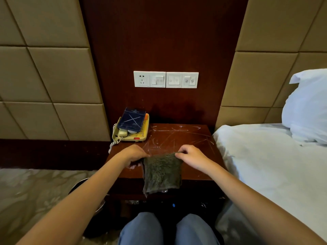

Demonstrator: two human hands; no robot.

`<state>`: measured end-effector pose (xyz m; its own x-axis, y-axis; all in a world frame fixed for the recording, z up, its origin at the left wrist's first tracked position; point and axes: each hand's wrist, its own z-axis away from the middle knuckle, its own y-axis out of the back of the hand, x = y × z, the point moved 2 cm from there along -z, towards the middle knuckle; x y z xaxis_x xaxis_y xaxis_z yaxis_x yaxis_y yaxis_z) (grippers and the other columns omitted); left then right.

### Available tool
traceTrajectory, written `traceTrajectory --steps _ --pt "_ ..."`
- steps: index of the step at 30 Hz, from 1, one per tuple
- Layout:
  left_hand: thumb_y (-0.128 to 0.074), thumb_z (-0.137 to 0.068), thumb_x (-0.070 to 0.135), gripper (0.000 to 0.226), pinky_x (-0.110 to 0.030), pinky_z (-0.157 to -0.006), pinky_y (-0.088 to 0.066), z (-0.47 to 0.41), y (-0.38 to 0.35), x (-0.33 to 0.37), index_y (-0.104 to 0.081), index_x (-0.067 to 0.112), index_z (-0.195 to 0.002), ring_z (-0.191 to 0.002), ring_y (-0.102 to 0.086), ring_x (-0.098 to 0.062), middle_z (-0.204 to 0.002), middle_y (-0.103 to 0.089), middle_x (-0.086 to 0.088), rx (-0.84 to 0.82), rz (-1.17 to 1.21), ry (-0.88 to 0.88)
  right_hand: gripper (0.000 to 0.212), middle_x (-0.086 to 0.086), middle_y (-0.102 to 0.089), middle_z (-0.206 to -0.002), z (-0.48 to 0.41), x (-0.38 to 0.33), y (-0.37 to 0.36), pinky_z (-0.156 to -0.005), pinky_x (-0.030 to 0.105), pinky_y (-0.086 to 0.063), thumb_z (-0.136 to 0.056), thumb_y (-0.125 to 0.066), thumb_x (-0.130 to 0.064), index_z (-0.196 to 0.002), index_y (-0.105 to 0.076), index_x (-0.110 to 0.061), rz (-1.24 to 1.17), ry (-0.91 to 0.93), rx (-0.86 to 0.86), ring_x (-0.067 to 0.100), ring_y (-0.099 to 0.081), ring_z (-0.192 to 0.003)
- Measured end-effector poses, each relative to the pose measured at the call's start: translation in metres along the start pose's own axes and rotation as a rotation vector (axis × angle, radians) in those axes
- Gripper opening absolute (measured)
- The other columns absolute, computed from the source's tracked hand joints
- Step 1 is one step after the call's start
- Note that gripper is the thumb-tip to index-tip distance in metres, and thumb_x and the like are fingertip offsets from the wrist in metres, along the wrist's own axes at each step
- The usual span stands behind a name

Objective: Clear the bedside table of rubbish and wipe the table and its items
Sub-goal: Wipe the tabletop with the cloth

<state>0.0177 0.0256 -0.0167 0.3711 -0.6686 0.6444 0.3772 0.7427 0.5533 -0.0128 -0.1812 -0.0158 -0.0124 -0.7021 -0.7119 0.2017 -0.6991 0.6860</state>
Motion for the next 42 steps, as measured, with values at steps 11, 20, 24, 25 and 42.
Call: traceTrajectory --steps 11,20,24,25,42 --pt "-0.037 -0.097 0.015 0.042 -0.033 -0.110 -0.033 -0.095 -0.090 -0.025 -0.041 0.011 -0.138 -0.131 -0.041 -0.022 -0.142 -0.044 -0.007 0.421 -0.597 -0.510 0.054 0.004 -0.016 -0.158 -0.074 0.064 -0.086 -0.116 0.053 -0.007 -0.099 -0.035 -0.022 -0.150 -0.022 -0.011 0.573 0.053 0.072 0.021 -0.007 -0.147" --pt "-0.014 -0.103 0.031 0.054 -0.028 -0.118 0.008 -0.122 -0.130 -0.040 0.004 0.015 -0.151 -0.145 0.012 -0.010 -0.159 0.008 0.001 0.236 -0.788 -0.614 0.062 0.003 -0.043 -0.147 -0.080 0.112 -0.124 -0.108 0.055 0.005 -0.090 -0.018 -0.035 -0.140 -0.045 -0.011 0.681 0.055 0.128 0.018 -0.040 -0.136" --pt "-0.014 -0.103 0.031 0.053 -0.028 -0.118 0.008 -0.126 -0.146 -0.027 0.004 0.016 -0.151 -0.145 0.012 -0.010 -0.159 0.008 0.002 0.232 -0.790 -0.623 0.084 -0.004 0.011 -0.159 -0.076 0.123 -0.104 -0.097 0.052 0.033 -0.072 0.024 -0.042 -0.151 0.007 -0.018 0.727 0.042 0.109 0.012 0.012 -0.146" --pt "-0.013 -0.103 0.031 0.054 -0.028 -0.118 0.009 -0.126 -0.153 -0.021 0.005 0.015 -0.151 -0.145 0.013 -0.010 -0.159 0.009 0.002 0.227 -0.796 -0.634 0.084 -0.005 0.013 -0.159 -0.073 0.129 -0.097 -0.096 0.052 0.033 -0.071 0.025 -0.042 -0.150 0.010 -0.019 0.735 0.028 0.124 0.011 0.014 -0.146" --pt "-0.023 -0.102 0.029 0.061 -0.032 -0.115 0.011 -0.104 -0.294 0.083 0.008 0.010 -0.151 -0.146 0.014 -0.016 -0.159 0.014 -0.004 0.047 -0.903 -0.806 0.061 -0.004 0.013 -0.160 0.004 0.230 0.003 -0.109 0.054 0.018 -0.100 -0.020 -0.037 -0.151 0.012 -0.022 0.793 -0.425 0.130 0.011 0.013 -0.146"
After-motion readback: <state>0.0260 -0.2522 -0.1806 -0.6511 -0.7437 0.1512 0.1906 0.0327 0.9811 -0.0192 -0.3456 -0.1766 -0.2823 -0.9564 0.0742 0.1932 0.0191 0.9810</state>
